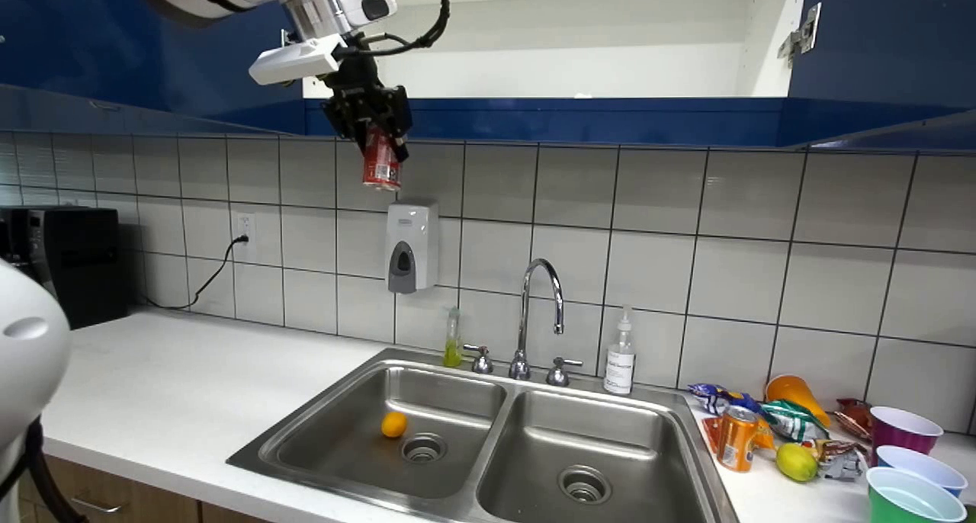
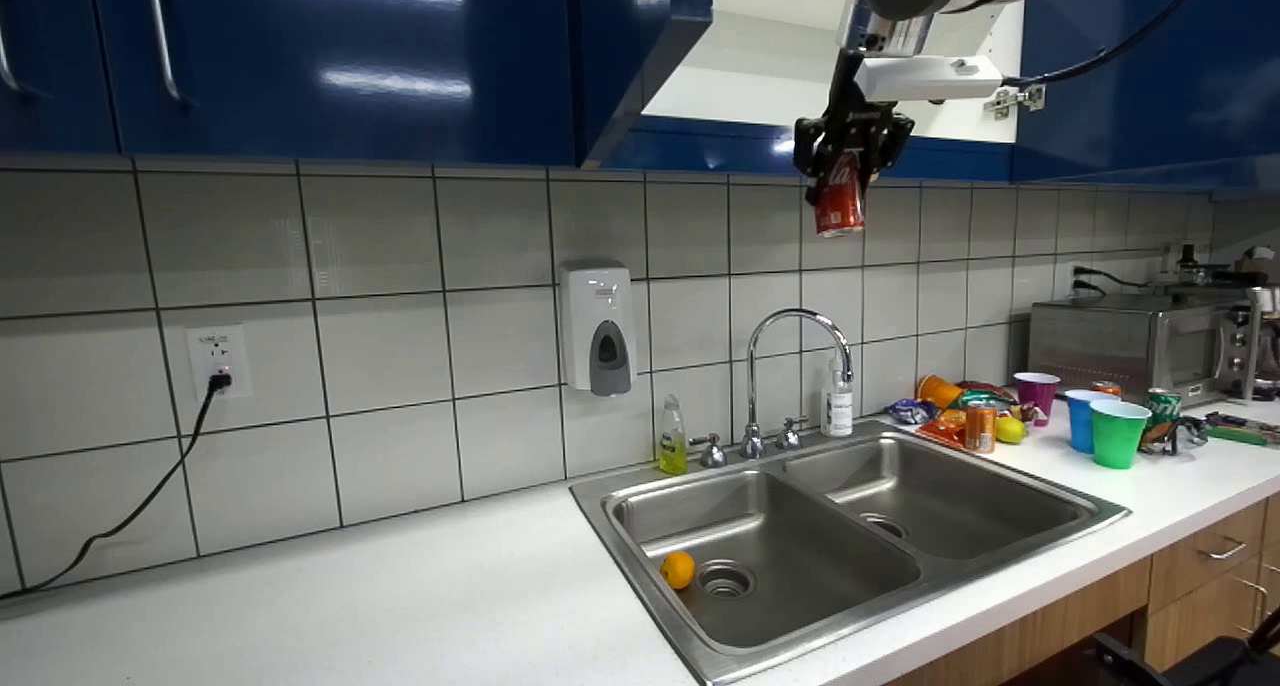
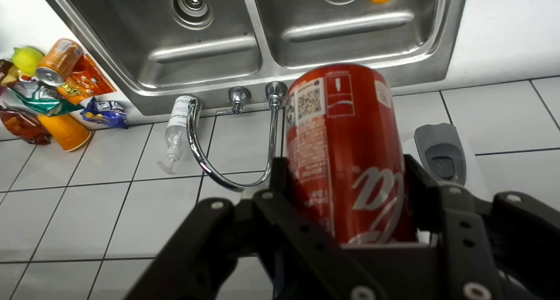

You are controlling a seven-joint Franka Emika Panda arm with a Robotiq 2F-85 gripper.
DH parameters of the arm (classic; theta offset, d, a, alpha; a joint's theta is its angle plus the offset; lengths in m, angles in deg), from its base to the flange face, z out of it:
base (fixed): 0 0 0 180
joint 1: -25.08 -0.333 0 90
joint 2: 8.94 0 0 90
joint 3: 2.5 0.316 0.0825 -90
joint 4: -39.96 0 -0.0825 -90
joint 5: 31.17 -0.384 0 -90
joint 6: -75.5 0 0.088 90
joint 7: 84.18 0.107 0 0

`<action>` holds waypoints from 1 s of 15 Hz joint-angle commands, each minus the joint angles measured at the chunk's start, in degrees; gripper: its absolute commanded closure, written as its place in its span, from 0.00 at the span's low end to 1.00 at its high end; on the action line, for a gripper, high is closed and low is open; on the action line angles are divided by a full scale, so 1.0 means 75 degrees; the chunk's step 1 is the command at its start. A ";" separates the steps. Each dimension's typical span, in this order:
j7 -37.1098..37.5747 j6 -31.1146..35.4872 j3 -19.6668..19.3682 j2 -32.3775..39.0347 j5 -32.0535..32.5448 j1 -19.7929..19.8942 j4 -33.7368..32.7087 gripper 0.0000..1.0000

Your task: Put the red can in the sink on the left.

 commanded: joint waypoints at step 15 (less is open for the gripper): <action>-0.0008 0.1639 0.0127 0.1485 -0.0051 -0.0034 0.0216 0.62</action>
